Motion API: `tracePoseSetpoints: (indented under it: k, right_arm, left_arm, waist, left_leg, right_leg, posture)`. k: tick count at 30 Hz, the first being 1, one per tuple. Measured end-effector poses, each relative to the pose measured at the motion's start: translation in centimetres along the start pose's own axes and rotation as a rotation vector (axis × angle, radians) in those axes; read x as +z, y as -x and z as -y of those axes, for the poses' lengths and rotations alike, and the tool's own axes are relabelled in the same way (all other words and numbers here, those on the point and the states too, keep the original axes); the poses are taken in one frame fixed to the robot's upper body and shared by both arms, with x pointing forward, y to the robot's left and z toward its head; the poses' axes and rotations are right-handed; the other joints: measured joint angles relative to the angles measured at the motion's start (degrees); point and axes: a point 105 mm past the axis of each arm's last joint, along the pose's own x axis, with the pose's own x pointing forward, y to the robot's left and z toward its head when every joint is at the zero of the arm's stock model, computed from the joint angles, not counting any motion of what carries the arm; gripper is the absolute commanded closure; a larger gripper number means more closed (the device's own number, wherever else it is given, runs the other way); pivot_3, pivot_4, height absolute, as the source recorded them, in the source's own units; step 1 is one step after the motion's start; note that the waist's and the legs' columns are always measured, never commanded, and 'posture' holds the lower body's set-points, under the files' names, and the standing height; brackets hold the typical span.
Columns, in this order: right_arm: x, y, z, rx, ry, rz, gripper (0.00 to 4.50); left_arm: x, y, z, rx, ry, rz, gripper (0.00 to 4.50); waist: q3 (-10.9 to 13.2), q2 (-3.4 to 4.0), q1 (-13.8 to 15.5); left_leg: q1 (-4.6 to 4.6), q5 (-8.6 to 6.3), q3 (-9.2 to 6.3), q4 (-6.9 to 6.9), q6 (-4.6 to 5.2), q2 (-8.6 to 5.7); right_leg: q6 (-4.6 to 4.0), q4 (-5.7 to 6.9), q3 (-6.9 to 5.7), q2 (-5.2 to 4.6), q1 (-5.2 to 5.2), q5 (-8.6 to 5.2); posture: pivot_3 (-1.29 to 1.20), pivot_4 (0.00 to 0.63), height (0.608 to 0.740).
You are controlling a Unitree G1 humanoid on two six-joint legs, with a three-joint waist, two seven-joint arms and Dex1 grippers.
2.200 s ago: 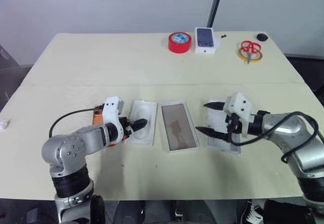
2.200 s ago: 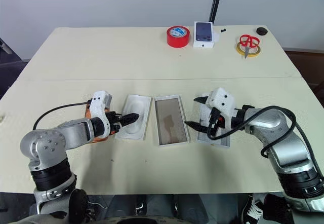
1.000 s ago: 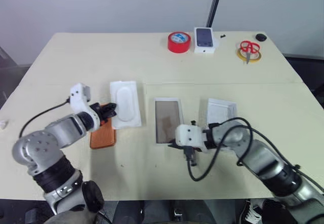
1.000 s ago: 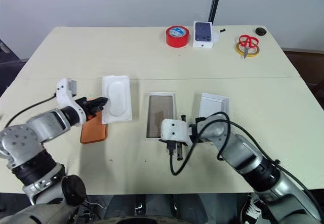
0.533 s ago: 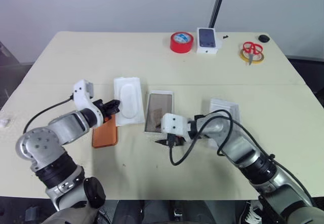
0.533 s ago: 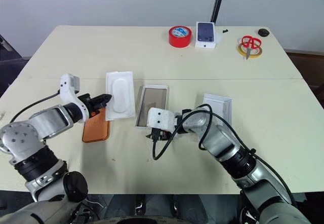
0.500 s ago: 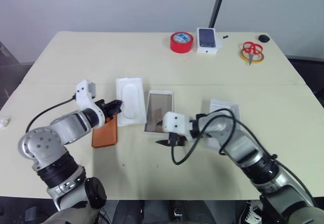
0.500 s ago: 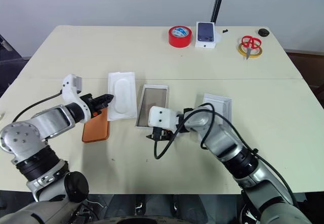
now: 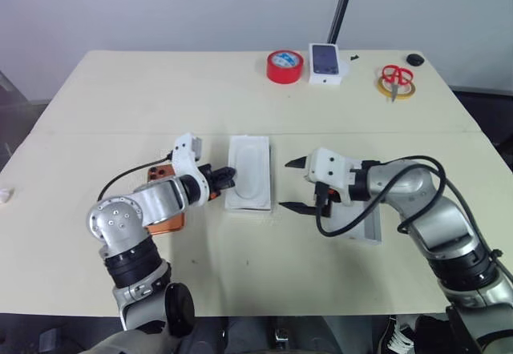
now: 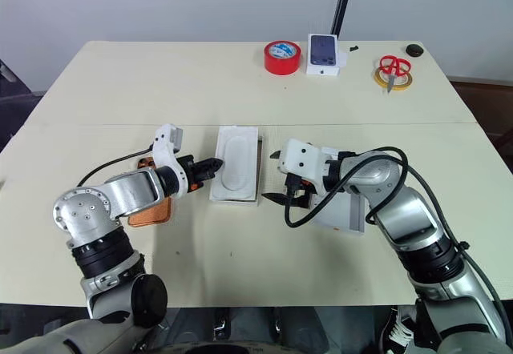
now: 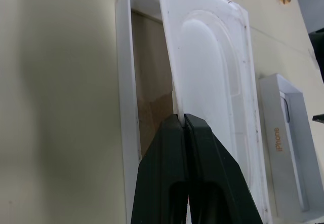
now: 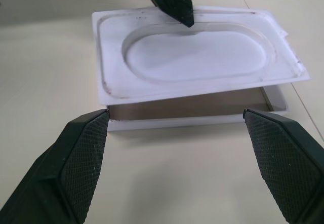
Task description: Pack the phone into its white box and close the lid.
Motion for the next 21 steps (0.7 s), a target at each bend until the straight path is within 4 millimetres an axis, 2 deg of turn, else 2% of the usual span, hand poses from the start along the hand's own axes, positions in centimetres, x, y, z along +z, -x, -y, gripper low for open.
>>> tracePoseSetpoints:
  k: [2, 9, 12, 16, 18, 19, 21]
  right_arm:
    - [-0.3, 0.0, -0.1, -0.004, -0.011, -0.004, 0.0]
    - [-0.7, -0.1, 0.0, -0.033, -0.028, -0.014, 0.0]
    - [-0.9, -0.1, 0.3, -0.052, -0.037, -0.017, 0.94]
    - [-0.9, -0.5, 1.5, -0.105, -0.063, -0.024, 2.97]
    - [-0.3, -1.3, 2.2, -0.132, -0.079, -0.004, 4.1]
    - [0.1, -1.9, 2.4, -0.142, -0.087, 0.003, 4.44]
    - [0.2, -2.9, 2.6, -0.161, -0.102, -0.005, 4.44]
  left_arm:
    - [-0.1, -0.1, 0.0, 0.002, 0.006, -0.003, 3.62]
    - [-0.3, -0.3, 0.4, -0.022, 0.02, -0.001, 0.22]
    - [0.3, 0.2, 0.4, -0.033, 0.008, 0.032, 0.16]
    - [2.3, 2.2, -0.5, 0.006, -0.105, 0.115, 0.16]
    - [2.9, 3.6, -1.8, 0.072, -0.235, 0.135, 0.16]
    - [3.0, 4.5, -2.7, 0.109, -0.309, 0.14, 0.16]
    - [3.2, 5.8, -3.8, 0.126, -0.408, 0.162, 0.16]
  waist:
    - [0.0, 0.0, 0.09]
    - [0.0, 0.0, 0.05]
    - [0.0, -0.01, -0.06]
    - [0.0, 0.01, -0.2]
    - [0.0, 0.01, -0.69]
    - [0.0, 0.01, -1.15]
    - [0.0, 0.01, -1.23]
  left_leg:
    - [-0.01, 0.0, 0.0, 0.0, 0.0, 0.0]
    - [-0.01, 0.0, -0.01, 0.0, -0.01, 0.0]
    - [-0.01, 0.01, 0.0, 0.0, -0.01, 0.0]
    - [0.02, 0.02, 0.0, -0.02, -0.03, 0.02]
    - [0.06, 0.03, 0.03, -0.06, -0.06, 0.04]
    - [0.07, 0.06, 0.02, -0.1, -0.13, 0.05]
    - [0.06, 0.07, 0.02, -0.11, -0.14, 0.06]
  right_leg:
    - [0.0, -0.01, 0.0, 0.0, 0.0, 0.0]
    - [0.0, -0.01, 0.0, 0.01, 0.0, 0.0]
    - [0.0, -0.01, 0.0, 0.01, 0.0, 0.0]
    - [0.0, 0.0, 0.0, 0.05, 0.0, 0.0]
    - [-0.01, 0.02, 0.04, 0.07, -0.02, 0.0]
    - [-0.02, 0.04, 0.04, 0.06, -0.04, -0.01]
    - [-0.03, 0.03, 0.01, 0.02, -0.04, -0.01]
  posture:
    - [0.0, 0.15, 0.69]
    - [0.0, 0.15, 0.69]
    - [0.0, 0.15, 0.69]
    - [0.0, 0.15, 0.69]
    - [0.0, 0.15, 0.69]
    - [0.0, 0.15, 0.69]
    - [0.0, 0.15, 0.69]
